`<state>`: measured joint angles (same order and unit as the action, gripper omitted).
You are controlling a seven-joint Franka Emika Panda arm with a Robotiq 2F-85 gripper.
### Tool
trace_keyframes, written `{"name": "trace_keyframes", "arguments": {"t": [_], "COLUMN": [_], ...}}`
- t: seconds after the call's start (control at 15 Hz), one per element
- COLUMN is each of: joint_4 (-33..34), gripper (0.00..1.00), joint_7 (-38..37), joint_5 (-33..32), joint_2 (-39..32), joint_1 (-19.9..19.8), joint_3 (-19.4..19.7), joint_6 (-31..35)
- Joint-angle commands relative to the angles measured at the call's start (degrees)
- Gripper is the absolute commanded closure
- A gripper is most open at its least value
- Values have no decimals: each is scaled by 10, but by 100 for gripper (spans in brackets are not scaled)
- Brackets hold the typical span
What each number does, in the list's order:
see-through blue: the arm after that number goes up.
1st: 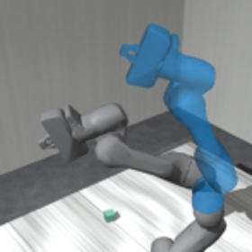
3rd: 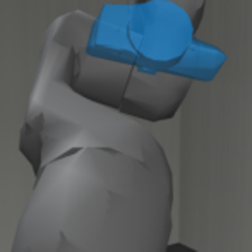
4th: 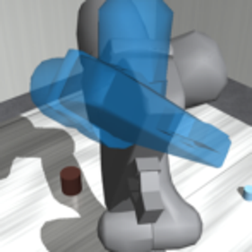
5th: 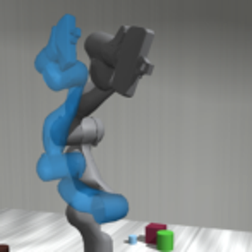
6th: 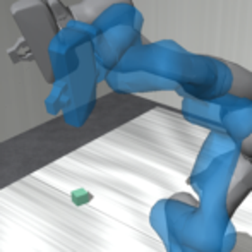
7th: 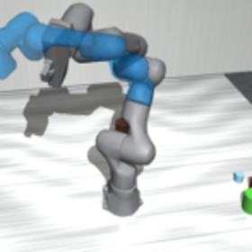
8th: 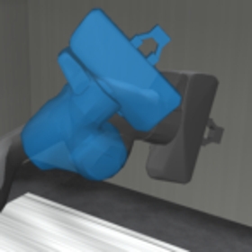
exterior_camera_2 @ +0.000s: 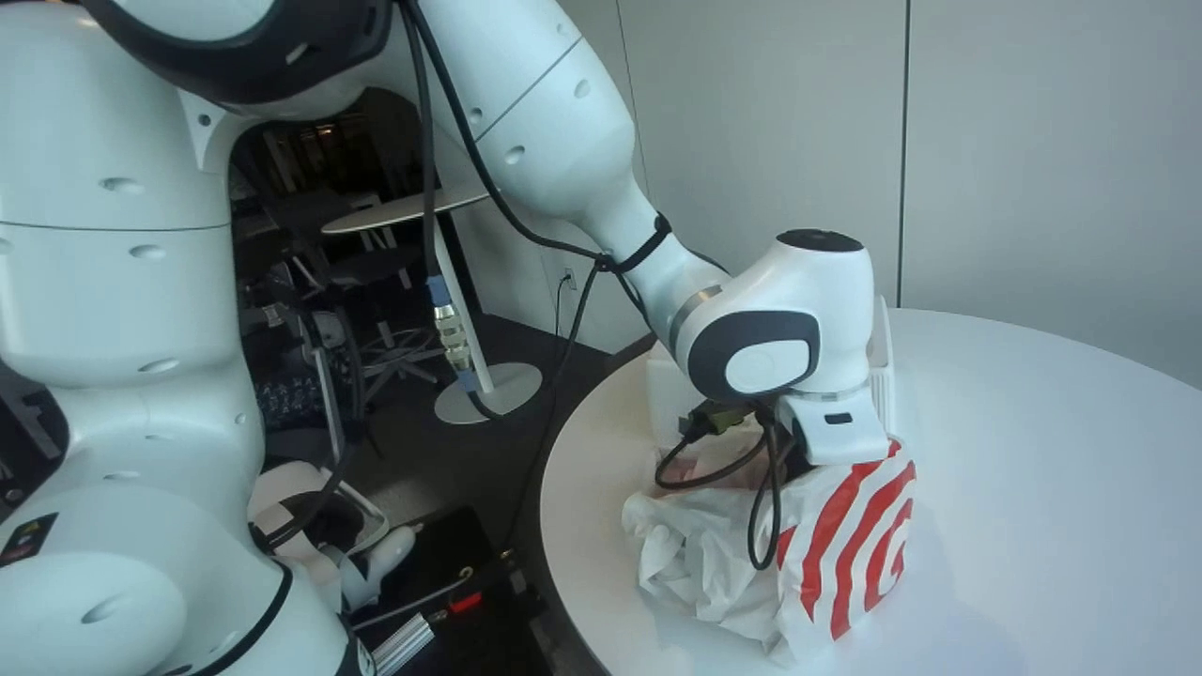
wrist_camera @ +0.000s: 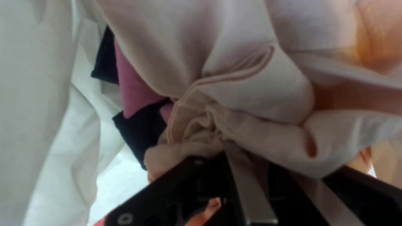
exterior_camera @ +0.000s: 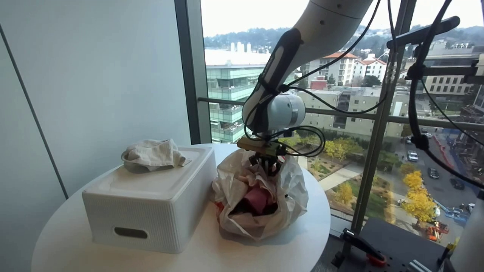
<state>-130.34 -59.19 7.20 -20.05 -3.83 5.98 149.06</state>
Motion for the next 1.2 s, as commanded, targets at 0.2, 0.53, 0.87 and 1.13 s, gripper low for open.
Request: {"name": "trace_keyframes", "arguments": {"t": [0.2,0.53,0.87,1.13], "joint_4": [57,47,34,48], "gripper": [39,2,0,0], "joint_7": [-70,-92,-99,-76], "joint_5": [-84,-128,-181,-209], "joint_2": [17,92,166,205], "joint_1": [58,64,67,71], "joint_3": [52,41,15,-27], "joint_6": [-128,-182,-167,-136]}}
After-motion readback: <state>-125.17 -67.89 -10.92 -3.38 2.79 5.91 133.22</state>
